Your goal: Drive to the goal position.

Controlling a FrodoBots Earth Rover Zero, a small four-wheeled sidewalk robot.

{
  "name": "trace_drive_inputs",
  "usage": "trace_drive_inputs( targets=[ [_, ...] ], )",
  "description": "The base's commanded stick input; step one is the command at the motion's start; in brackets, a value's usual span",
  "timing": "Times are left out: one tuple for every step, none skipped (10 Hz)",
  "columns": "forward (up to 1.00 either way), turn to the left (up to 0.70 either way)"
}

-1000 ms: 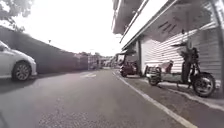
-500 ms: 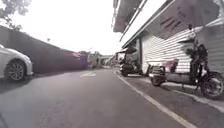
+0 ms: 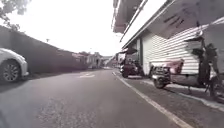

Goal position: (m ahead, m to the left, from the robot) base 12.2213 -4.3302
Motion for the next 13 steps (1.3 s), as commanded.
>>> trace_drive_inputs(
  targets=[
    [0.45,0.0],
    [0.45,0.0],
    [0.45,0.0],
    [0.45,0.0],
    [0.45,0.0],
    [0.45,0.0],
    [0.45,0.0],
    [0.45,0.0],
    [0.45,0.0],
    [0.45,0.0],
    [0.45,0.0],
    [0.45,0.0],
    [0.45,0.0]
  ],
)
